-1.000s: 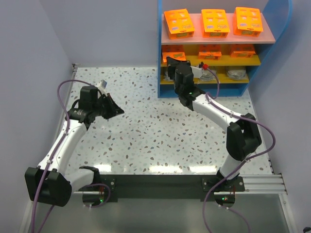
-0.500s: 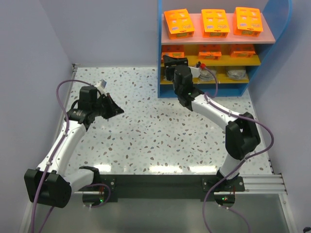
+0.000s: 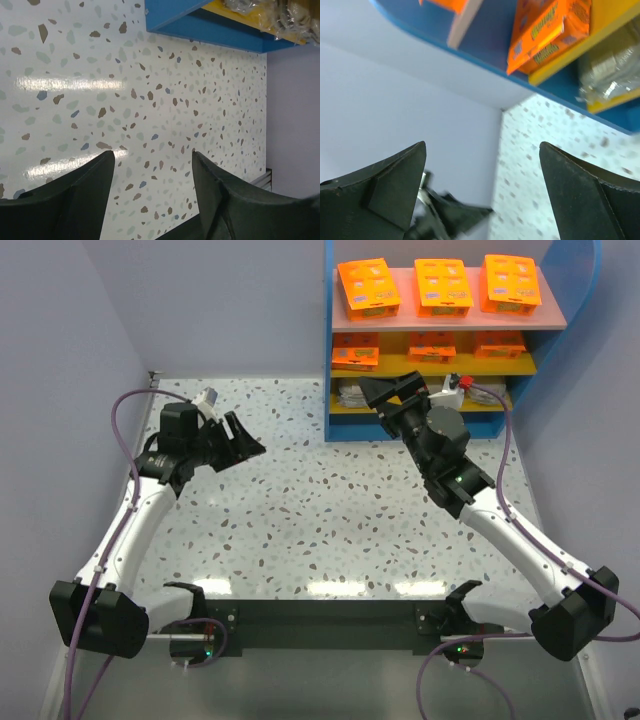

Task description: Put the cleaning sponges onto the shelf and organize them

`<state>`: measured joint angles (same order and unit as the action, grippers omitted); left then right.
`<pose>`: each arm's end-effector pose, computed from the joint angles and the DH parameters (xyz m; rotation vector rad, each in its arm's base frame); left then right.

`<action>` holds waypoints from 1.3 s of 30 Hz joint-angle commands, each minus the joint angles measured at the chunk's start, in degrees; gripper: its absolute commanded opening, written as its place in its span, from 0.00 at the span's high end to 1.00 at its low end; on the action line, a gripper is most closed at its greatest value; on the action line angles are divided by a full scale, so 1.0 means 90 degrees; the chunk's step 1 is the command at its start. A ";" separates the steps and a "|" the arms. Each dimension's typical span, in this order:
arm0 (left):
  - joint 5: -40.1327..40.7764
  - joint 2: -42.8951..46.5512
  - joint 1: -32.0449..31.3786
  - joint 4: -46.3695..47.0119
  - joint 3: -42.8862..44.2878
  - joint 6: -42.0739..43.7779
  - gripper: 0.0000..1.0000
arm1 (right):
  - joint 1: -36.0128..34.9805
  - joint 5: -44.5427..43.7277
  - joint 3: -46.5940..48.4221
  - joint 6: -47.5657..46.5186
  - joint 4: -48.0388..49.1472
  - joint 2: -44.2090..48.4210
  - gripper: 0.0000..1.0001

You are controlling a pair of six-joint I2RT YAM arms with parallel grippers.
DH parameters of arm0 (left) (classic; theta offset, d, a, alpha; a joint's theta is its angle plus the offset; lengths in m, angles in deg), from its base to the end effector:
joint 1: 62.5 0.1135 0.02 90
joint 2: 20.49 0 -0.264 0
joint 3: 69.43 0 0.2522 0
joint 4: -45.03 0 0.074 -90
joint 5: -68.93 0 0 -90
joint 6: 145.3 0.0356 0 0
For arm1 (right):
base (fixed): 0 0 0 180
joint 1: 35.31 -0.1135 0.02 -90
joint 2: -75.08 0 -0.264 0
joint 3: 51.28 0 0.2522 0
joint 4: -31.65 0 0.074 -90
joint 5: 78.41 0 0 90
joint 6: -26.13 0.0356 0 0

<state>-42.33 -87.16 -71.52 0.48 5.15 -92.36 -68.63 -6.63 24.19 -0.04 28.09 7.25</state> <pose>0.2461 -0.0521 0.3267 -0.3443 2.2682 -0.8437 0.2383 0.1433 0.3992 0.6811 1.4589 1.1093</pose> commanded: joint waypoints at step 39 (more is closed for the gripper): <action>-0.0822 -0.0151 0.0006 0.1165 0.3516 -0.0023 0.27 | -0.0018 -0.0622 -0.4377 -0.0423 -0.5957 0.4979 0.33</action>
<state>-48.84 -90.11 -71.52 8.08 35.64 -93.19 -68.68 -8.95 -17.03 -5.61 -25.42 51.97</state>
